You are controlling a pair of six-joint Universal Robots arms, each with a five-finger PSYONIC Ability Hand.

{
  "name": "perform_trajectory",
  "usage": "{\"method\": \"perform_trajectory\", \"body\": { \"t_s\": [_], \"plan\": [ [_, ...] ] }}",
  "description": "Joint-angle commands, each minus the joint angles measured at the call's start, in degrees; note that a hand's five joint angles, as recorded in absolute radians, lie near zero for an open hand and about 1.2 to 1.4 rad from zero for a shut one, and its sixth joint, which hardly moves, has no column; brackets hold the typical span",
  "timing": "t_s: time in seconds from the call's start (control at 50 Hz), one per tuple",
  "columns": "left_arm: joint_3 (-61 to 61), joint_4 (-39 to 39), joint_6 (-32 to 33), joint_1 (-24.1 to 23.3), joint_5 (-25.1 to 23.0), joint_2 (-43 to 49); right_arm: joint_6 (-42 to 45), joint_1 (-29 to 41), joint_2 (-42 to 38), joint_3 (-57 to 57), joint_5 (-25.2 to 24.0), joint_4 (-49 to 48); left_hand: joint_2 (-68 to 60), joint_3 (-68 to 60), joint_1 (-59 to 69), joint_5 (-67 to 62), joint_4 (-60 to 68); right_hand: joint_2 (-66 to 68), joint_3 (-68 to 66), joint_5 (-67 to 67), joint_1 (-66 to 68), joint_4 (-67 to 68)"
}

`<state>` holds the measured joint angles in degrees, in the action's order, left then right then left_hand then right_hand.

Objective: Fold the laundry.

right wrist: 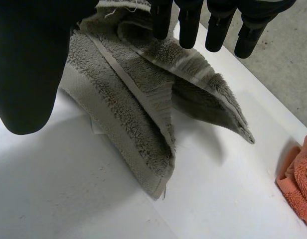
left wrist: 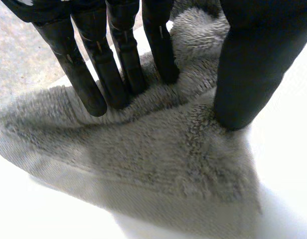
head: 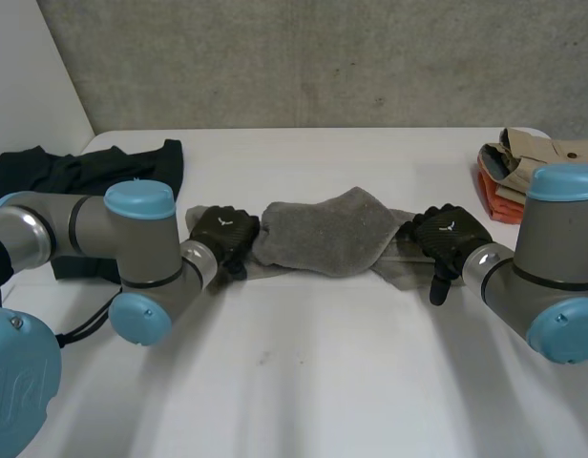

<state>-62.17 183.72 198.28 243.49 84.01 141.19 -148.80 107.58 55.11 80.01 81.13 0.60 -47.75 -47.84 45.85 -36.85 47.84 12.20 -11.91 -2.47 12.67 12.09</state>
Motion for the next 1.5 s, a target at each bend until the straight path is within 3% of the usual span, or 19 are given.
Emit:
{"method": "perform_trajectory", "body": {
  "t_s": [0.02, 0.16, 0.22, 0.38, 0.54, 0.62, 0.82, 0.92, 0.98, 1.0, 1.08, 1.14, 1.32, 1.5],
  "plan": [
    [1.7, 0.7, 0.4, 0.1, 0.0, 1.2, 0.0, 0.0, 0.0, 0.2, 0.0, -0.1, -9.1, -9.0, 11.0, -10.0, 9.0, -2.2, 1.9, 2.5, -2.7, -2.1],
    [3.5, 1.2, 2.5, 0.3, 0.0, 2.7, 0.0, 0.0, 0.0, 0.1, 0.1, -0.2, -16.9, -16.9, 18.8, -17.8, 16.9, -2.2, 1.9, 2.5, -2.7, -2.1],
    [4.0, 1.4, 4.1, 0.8, 0.0, 3.4, 0.0, -0.3, 0.0, 0.0, 0.2, -0.5, -31.0, -31.0, 32.9, -31.9, 31.0, -2.2, 1.9, 2.5, -2.7, -2.1],
    [3.2, 1.1, 6.1, 1.4, 1.0, 2.2, -0.1, -0.6, 0.9, -0.9, 0.4, -0.8, -32.2, -32.2, 34.1, -33.1, 32.2, -2.2, 1.9, 2.5, -2.7, -2.1],
    [-4.1, 0.7, 5.0, 0.8, 2.5, -13.4, -0.1, -1.8, 1.1, -9.2, 0.2, 0.2, -32.2, -32.2, 34.1, -33.1, 32.2, -2.2, 1.9, 2.5, -2.7, -2.1],
    [-6.7, 0.6, 4.7, 0.3, 2.5, -19.8, 0.7, -2.7, -2.7, -16.1, -0.4, 2.9, -32.2, -32.2, 34.1, -33.1, 32.2, -2.2, 1.9, 2.5, -2.7, -2.1],
    [-10.1, 0.0, 4.0, 0.1, 2.5, -28.6, 2.5, -2.9, -17.0, -31.0, -10.1, 10.2, -32.2, -32.2, 34.1, -33.1, 32.2, -0.8, 0.5, 1.1, -1.3, -0.7],
    [-10.3, -0.3, 0.7, -0.3, 2.4, -31.8, 1.9, -2.8, -21.8, -35.3, -9.9, 5.6, -32.2, -32.2, 34.1, -33.1, 32.2, 23.7, -24.0, -23.5, 23.3, 23.9],
    [-10.5, -0.3, -0.5, -0.3, 2.4, -33.9, 1.8, -2.9, -22.7, -36.3, -7.7, -0.6, -32.2, -32.2, 34.1, -33.1, 32.2, 67.7, -68.0, -67.4, 67.2, 67.8],
    [-10.5, -0.3, -0.6, -0.2, 2.4, -34.3, 1.8, -3.0, -22.6, -36.3, -6.9, -1.9, -32.2, -32.2, 34.1, -33.1, 32.2, 67.8, -68.1, -67.5, 67.3, 67.9],
    [-10.3, -0.3, -0.4, 0.5, 2.5, -36.1, 2.4, -3.0, -19.5, -35.3, -2.8, -5.5, -32.2, -32.2, 34.1, -33.1, 32.2, 67.8, -68.1, -67.5, 67.3, 67.9],
    [-10.2, -0.3, -0.3, 2.3, 2.4, -37.9, 3.0, -3.7, -11.5, -30.4, -3.0, -5.7, -32.2, -32.2, 34.1, -33.1, 32.2, 67.8, -68.1, -67.5, 67.3, 67.9],
    [-9.8, -0.3, -0.5, 9.8, 1.1, -43.5, 7.1, -14.0, 17.0, -19.6, -10.0, 1.3, -32.2, -32.2, 34.1, -33.1, 32.2, 67.8, -68.1, -67.5, 67.3, 67.9],
    [-9.5, -2.3, -0.8, 14.0, -3.0, -47.6, 7.5, -18.5, 31.9, -19.6, -13.8, 13.7, -32.2, -32.2, 34.1, -33.1, 32.2, 67.8, -68.1, -67.5, 67.3, 67.9]
  ]
}}
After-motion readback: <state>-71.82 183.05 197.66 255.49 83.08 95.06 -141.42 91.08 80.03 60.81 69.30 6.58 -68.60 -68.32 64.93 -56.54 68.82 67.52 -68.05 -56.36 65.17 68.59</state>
